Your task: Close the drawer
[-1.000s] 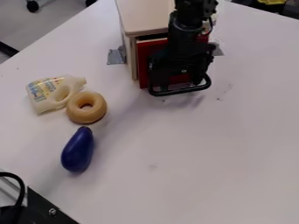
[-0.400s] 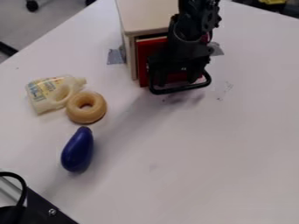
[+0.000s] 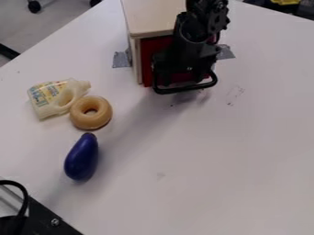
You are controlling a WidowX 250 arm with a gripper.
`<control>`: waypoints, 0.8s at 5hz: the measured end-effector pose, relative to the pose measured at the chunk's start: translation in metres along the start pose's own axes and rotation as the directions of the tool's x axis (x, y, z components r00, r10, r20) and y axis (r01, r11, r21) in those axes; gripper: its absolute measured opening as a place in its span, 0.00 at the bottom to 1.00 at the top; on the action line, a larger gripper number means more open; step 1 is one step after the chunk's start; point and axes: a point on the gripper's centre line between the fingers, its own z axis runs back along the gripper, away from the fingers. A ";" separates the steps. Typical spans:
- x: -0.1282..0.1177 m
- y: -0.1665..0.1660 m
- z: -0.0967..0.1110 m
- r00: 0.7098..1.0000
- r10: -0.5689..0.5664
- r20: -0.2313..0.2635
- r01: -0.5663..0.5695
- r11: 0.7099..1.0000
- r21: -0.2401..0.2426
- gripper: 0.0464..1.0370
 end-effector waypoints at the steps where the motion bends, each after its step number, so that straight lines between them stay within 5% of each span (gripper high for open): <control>1: 0.001 -0.002 0.003 0.999 0.007 -0.047 -0.007 1.000 -0.005 0.96; 2: -0.003 -0.001 0.007 0.997 0.006 -0.080 -0.008 1.000 -0.018 0.96; 4: 0.001 -0.002 0.050 0.998 -0.012 -0.068 0.007 0.997 -0.077 0.96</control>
